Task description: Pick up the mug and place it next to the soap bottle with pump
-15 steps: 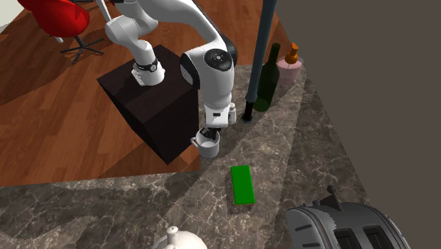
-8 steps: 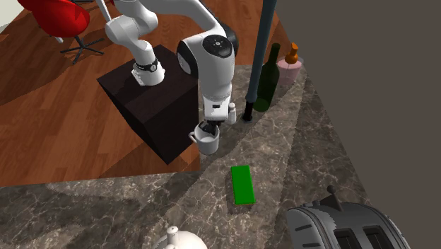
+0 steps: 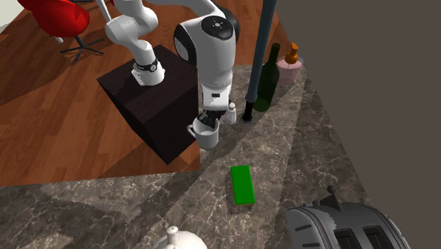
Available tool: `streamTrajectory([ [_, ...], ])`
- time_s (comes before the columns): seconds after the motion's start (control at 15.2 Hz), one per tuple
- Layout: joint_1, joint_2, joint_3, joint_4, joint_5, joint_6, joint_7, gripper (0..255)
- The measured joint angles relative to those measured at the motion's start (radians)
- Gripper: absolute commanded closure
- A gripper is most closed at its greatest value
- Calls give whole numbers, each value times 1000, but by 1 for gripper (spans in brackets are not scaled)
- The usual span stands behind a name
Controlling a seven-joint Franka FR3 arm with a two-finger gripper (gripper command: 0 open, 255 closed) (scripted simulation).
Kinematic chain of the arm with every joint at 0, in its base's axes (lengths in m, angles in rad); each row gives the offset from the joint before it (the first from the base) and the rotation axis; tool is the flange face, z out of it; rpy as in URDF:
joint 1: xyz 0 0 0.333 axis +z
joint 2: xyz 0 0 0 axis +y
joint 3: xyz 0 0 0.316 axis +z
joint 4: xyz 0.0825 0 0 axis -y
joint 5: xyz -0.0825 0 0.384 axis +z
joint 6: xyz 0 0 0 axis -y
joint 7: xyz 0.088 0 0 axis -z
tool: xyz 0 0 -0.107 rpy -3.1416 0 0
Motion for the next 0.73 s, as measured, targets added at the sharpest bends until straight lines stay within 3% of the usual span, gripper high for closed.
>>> streamTrajectory([
  [0.73,-2,-2,-1,146,1,-148,-7,255],
])
